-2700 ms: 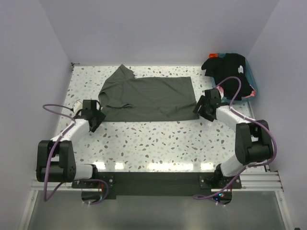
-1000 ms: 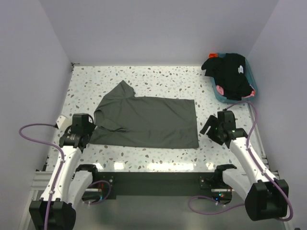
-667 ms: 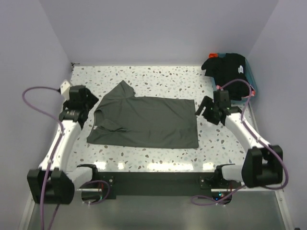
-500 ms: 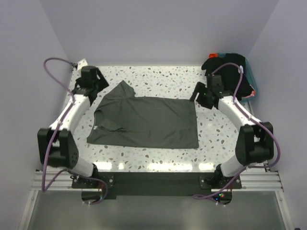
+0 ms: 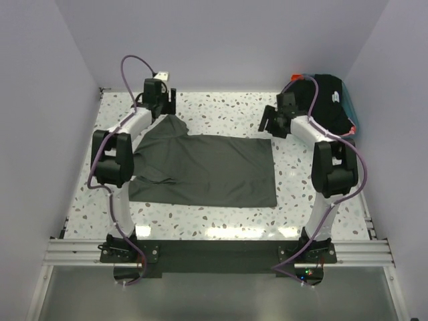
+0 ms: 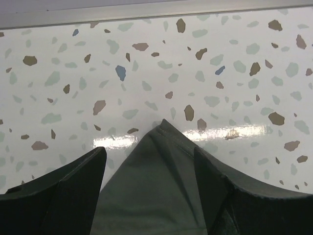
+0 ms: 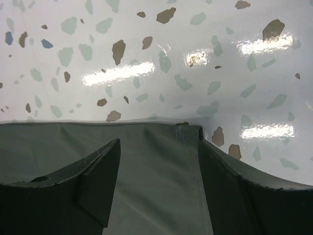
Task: Fold and stack the t-shirts
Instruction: Fold the tshirt
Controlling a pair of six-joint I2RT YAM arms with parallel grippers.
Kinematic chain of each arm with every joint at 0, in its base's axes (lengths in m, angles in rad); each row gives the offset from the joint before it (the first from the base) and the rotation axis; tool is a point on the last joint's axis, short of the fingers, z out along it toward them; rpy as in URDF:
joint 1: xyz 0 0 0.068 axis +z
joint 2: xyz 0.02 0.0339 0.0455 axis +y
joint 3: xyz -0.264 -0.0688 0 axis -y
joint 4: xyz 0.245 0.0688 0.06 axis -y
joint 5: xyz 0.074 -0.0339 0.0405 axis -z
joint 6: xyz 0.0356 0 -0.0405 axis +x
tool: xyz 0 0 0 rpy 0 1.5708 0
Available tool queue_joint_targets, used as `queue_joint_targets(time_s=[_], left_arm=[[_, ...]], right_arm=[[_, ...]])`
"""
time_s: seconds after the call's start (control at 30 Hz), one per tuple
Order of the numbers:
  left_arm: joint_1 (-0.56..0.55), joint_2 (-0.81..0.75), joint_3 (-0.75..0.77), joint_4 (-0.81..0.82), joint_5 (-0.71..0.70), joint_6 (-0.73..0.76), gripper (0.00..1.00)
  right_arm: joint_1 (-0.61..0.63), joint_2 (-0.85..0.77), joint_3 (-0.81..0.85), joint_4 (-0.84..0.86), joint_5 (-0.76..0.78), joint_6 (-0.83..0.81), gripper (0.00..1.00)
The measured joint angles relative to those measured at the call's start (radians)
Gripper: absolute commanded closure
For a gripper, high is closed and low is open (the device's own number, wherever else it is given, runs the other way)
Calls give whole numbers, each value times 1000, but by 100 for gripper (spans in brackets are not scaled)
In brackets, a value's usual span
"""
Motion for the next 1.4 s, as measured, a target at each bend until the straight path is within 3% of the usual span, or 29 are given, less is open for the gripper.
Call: queue_joint_targets(time_s=[0.5,1.03,1.23,1.4], left_arm=[[-5,186,68,19,34,69,35],[-6,216,116,46,32,58,90],[-6,216,127,76,3,43,94],[-6,216,127,98,-2,41,95]], right_arm=[[0,87,5,14,5,-25,36],[0,90,6,19,42,-42,36],[0,121,21,18,53,-55,37],[0,132,21,18,58,-57,46]])
